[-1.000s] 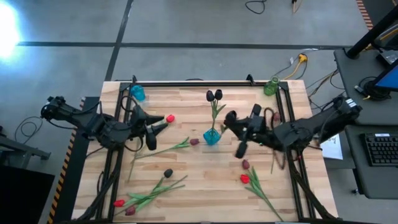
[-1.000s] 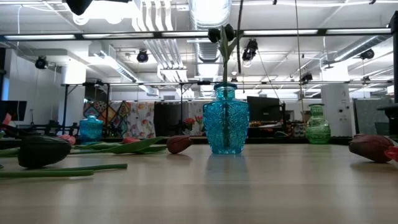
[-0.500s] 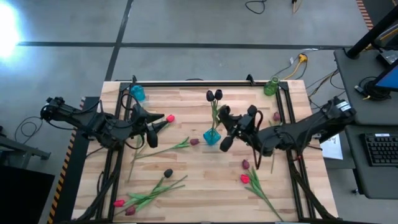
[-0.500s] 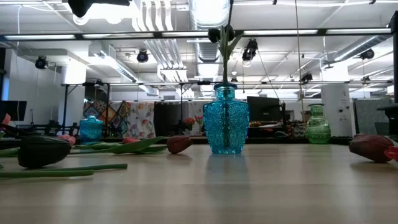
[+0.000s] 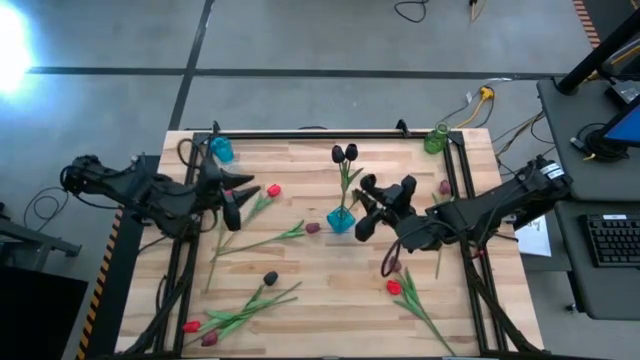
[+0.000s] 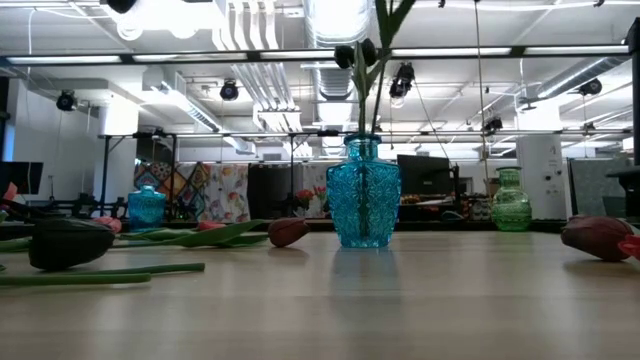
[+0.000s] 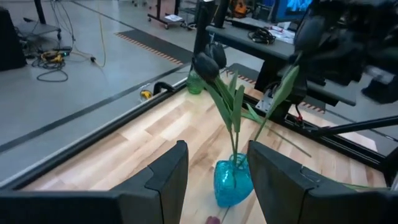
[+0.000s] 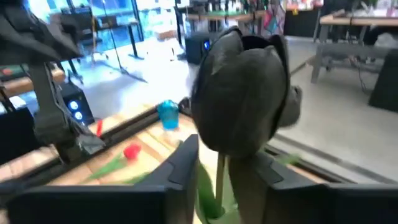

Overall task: Sort flowers into vase by color
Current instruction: Put the black flower into the right blue vase

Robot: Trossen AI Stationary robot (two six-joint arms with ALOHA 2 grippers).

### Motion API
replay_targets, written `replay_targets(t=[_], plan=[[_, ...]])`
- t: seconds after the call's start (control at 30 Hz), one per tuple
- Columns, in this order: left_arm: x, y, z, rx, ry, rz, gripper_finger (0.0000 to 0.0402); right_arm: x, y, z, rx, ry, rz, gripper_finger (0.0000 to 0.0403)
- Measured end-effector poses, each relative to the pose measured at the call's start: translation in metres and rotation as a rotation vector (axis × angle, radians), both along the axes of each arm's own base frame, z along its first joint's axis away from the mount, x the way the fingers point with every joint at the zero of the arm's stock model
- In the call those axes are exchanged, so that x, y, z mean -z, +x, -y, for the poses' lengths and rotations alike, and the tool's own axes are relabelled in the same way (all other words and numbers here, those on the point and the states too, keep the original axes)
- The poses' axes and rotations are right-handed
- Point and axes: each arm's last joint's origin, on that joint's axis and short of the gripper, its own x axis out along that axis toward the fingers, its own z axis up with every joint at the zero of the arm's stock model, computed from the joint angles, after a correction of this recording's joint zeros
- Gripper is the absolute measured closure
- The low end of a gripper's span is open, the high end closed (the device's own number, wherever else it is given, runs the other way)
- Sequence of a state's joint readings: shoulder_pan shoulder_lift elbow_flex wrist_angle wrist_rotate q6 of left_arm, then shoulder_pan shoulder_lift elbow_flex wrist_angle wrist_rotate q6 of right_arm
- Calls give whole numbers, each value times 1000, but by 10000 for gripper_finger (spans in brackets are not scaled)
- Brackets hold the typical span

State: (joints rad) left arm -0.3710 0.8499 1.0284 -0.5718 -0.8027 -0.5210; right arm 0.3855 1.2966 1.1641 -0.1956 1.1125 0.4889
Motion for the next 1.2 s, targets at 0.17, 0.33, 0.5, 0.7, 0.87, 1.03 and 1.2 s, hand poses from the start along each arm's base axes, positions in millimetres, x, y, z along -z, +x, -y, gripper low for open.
replay_targets(t=[0.17, 0.33, 0.5, 0.7, 0.87, 1.03, 1.2], plan=[[-18, -15, -6, 6, 31, -53, 249, -1, -2, -1, -79, 47, -43, 264], [-32, -23, -8, 12, 35, -68, 249, -3, -3, -1, -97, 48, -72, 230], [-34, -25, -1, 68, 32, -65, 249, -4, -3, 0, -96, 49, -70, 211], [-29, -26, 6, 117, 45, -81, 249, 0, -4, 1, -144, 112, -91, 196], [-28, -27, 6, 122, 67, -103, 249, 10, -8, 1, -171, 202, -158, 182], [-23, -27, 6, 117, 65, -129, 249, 14, -9, 2, -154, 240, -165, 166], [-22, -25, 7, 116, 67, -139, 249, 14, -7, 8, -140, 249, -160, 151]])
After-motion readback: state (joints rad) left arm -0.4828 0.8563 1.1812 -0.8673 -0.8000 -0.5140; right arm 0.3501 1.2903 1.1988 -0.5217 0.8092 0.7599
